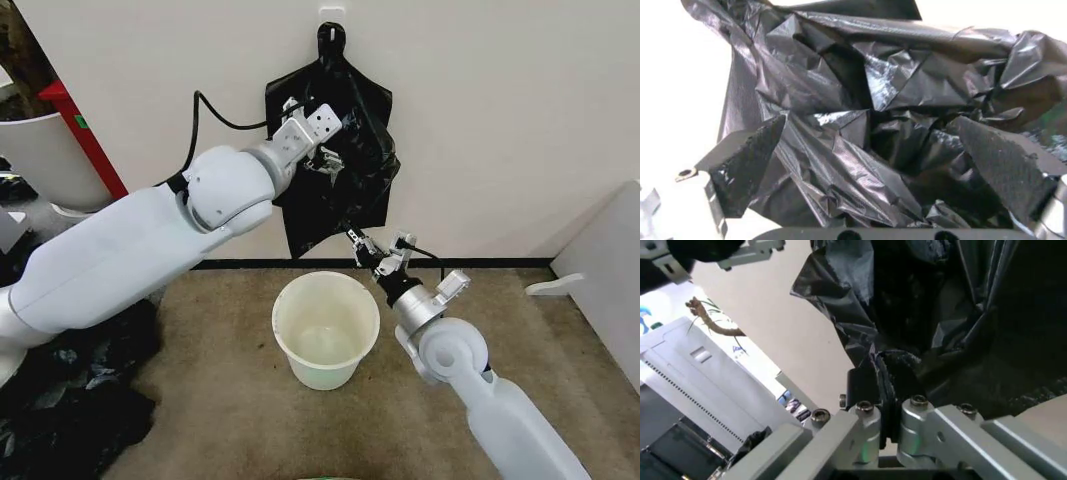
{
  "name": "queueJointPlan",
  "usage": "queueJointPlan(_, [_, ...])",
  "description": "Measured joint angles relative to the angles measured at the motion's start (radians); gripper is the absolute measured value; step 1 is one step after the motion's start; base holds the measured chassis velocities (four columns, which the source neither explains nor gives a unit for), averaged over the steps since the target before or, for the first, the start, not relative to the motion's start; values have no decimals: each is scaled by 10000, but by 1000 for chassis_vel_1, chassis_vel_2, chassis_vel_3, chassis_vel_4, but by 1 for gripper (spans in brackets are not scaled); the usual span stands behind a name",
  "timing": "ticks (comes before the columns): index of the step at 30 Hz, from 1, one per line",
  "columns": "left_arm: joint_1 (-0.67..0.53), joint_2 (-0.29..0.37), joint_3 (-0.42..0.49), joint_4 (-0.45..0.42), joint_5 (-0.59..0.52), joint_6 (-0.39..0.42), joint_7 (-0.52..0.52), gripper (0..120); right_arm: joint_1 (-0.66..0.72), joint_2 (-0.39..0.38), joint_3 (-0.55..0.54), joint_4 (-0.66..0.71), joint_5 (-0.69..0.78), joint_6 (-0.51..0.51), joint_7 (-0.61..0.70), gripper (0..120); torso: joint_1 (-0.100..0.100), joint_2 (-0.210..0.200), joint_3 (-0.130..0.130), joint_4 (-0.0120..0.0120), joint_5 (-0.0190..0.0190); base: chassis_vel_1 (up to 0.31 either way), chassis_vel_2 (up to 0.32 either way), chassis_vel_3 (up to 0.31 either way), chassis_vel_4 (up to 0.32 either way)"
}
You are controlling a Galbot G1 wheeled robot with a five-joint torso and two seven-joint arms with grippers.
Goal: Place the garbage bag over the trash bin.
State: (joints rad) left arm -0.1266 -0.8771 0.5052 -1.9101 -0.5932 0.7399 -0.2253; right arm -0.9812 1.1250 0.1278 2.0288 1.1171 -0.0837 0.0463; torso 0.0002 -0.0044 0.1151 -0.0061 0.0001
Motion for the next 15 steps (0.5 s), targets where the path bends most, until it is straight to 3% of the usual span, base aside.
queueJointPlan(6, [188, 128, 17, 79, 0, -9, -119, 99, -28, -6, 15, 33, -22, 16, 2, 0, 0, 0, -1, 2, -1, 0, 0, 0, 0])
queueJointPlan(10, [269, 149, 17, 252, 1, -17, -184, 89, -33, 0, 21, 50, -29, 26, 8, 0, 0, 0, 0, 2, -1, 0, 0, 0, 0])
queueJointPlan(15, [322, 189, 8, 330, -1, -29, -217, 67, -84, 5, 34, 78, -82, 38, 22, 0, 0, 0, -1, 1, 0, 0, 0, 0, 0])
